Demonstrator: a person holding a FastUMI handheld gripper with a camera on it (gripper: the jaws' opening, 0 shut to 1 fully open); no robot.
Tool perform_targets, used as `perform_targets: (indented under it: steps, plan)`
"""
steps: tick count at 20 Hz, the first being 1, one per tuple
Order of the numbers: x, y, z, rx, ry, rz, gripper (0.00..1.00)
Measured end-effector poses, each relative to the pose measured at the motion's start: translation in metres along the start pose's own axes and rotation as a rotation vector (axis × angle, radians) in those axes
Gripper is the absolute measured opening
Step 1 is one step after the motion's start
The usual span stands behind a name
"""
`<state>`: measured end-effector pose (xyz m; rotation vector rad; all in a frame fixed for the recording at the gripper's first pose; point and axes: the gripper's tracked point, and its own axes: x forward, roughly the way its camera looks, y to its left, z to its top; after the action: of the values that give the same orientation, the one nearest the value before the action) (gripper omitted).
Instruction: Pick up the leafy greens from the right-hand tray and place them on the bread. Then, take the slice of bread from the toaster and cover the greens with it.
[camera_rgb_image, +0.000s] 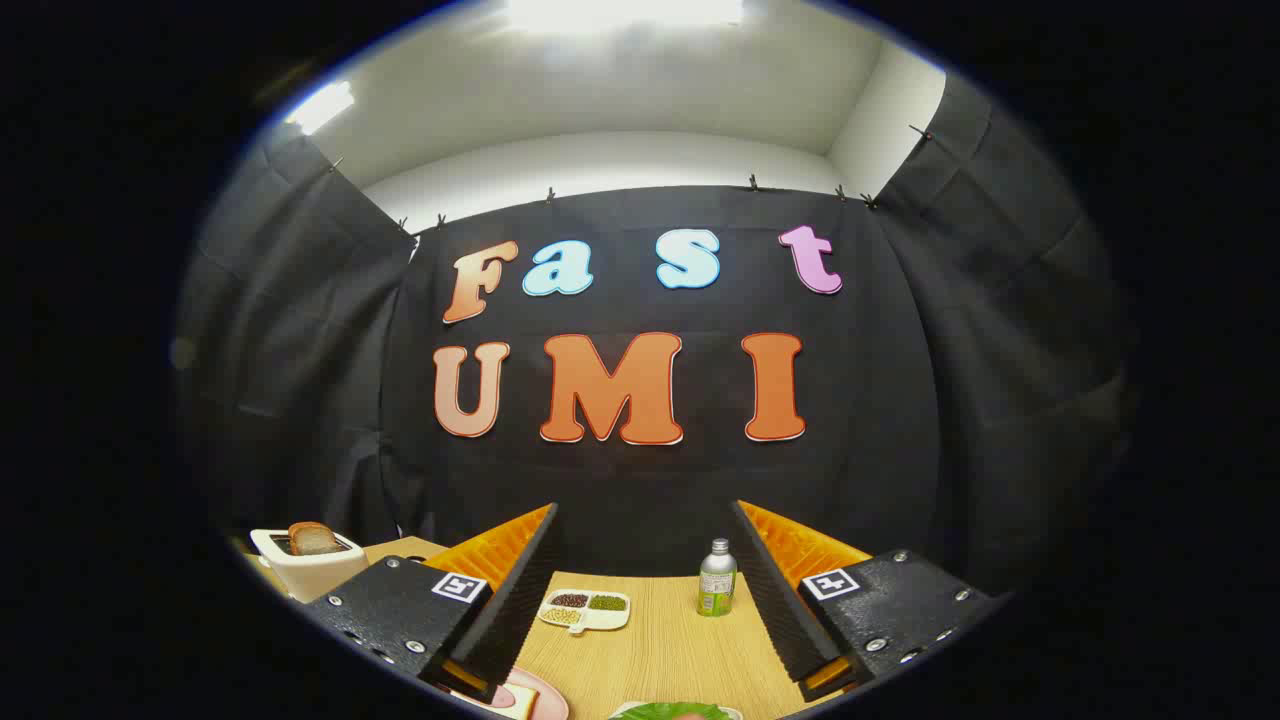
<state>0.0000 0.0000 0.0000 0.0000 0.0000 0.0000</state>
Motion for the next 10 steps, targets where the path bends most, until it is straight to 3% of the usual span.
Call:
perform_targets:
  steps: [10]
  plan:
    - [0.0028,0.0048,0.0029,-0.012,-0.003,0.013,0.98]
